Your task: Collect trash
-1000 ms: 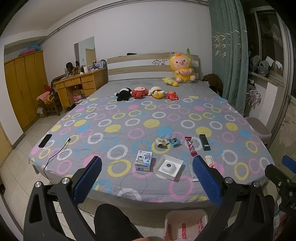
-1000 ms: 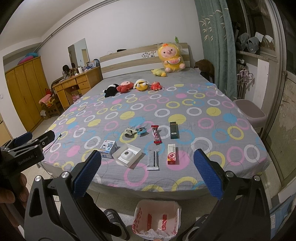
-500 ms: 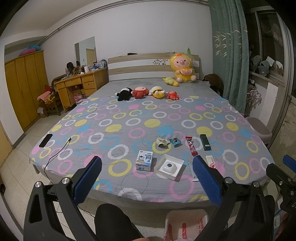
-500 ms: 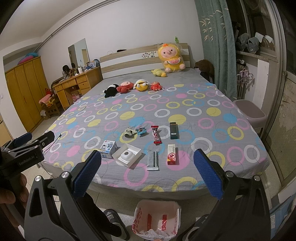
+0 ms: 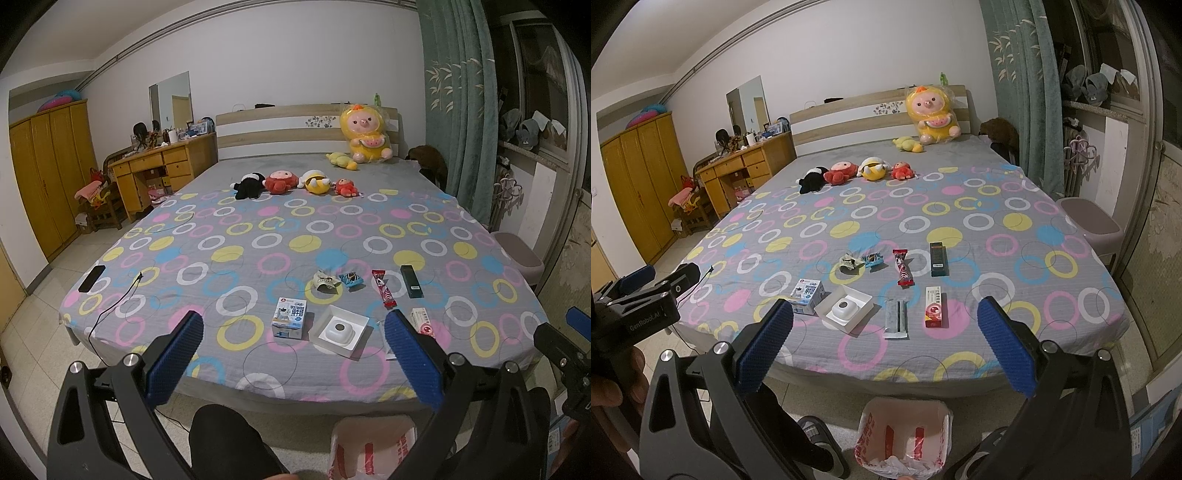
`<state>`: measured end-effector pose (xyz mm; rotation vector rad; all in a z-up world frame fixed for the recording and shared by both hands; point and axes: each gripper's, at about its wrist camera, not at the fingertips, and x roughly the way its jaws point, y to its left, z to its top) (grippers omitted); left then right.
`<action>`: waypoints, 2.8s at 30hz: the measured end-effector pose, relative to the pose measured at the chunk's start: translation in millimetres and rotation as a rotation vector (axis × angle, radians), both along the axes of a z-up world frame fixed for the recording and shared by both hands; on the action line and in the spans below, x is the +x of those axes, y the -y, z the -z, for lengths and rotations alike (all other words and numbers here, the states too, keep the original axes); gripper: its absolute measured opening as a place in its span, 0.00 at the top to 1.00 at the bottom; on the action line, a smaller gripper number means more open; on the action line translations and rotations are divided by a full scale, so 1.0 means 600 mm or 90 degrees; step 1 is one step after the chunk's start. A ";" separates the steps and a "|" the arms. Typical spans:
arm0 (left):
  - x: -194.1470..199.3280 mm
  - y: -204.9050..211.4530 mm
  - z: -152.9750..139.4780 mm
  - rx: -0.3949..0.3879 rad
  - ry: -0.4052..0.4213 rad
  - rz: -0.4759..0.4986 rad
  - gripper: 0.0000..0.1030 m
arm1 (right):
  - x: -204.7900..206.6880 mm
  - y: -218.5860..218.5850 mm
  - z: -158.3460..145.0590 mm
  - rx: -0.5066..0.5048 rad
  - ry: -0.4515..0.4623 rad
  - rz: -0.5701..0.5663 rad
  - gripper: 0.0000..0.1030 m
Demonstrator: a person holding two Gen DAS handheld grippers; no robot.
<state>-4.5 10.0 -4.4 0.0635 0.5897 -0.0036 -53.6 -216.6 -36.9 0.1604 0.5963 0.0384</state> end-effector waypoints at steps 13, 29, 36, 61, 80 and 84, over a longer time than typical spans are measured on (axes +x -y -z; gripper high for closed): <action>0.001 -0.020 0.013 0.001 -0.002 -0.001 0.06 | -0.001 0.003 0.005 0.003 0.001 0.004 0.05; 0.059 -0.092 0.070 -0.045 -0.023 0.029 0.06 | 0.034 0.029 0.027 -0.014 0.037 0.045 0.05; 0.152 -0.102 0.100 -0.085 -0.095 0.021 0.06 | 0.112 0.042 0.050 -0.006 -0.018 0.043 0.05; 0.476 -0.049 0.356 0.012 -0.303 0.052 0.06 | 0.412 0.098 0.278 -0.014 -0.280 0.045 0.05; 0.536 -0.060 0.472 0.027 -0.401 0.033 0.07 | 0.493 0.094 0.454 -0.038 -0.425 0.068 0.05; 0.548 -0.067 0.490 0.011 -0.427 0.024 0.07 | 0.501 0.100 0.491 -0.026 -0.466 0.069 0.05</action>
